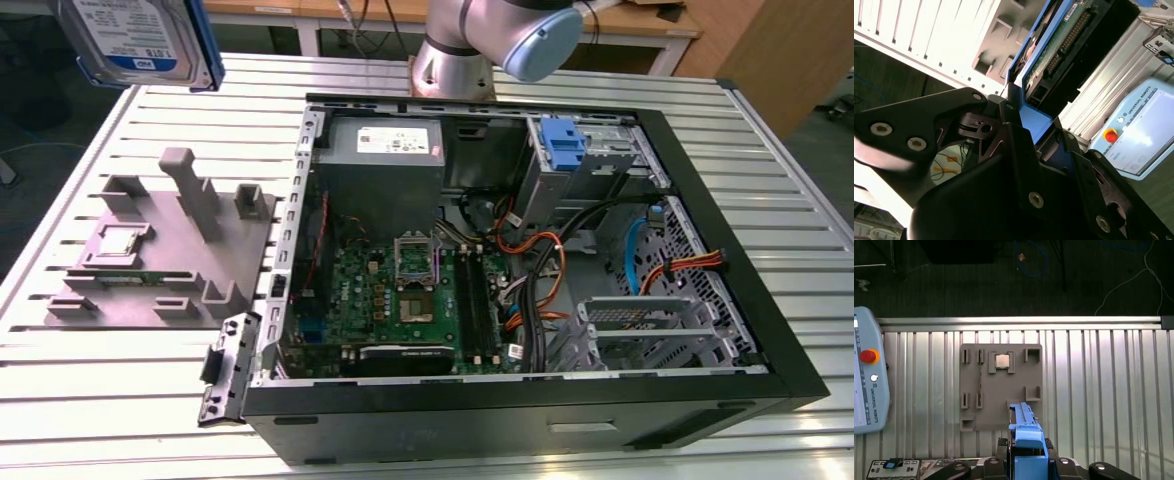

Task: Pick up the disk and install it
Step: 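Pick up the disk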

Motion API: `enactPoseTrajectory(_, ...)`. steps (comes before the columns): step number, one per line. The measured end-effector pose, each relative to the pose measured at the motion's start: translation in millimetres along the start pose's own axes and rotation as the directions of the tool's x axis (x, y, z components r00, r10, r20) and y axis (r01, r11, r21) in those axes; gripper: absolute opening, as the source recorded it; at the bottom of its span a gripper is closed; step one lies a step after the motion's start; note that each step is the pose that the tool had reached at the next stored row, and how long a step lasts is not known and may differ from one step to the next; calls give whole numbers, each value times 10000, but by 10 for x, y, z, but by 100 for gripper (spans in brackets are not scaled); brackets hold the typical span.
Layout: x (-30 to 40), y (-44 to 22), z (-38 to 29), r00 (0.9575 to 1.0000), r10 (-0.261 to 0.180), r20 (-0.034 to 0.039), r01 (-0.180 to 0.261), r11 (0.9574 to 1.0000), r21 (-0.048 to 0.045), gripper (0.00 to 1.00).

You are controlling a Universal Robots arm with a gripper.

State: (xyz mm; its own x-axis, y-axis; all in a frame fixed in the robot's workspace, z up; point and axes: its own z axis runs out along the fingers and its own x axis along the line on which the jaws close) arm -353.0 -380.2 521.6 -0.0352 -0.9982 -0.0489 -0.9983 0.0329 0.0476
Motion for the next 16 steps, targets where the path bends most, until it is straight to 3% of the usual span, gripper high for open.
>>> enactPoseTrajectory(16,-2,-66,-3,10000,0,0,0,10000,-1,36)
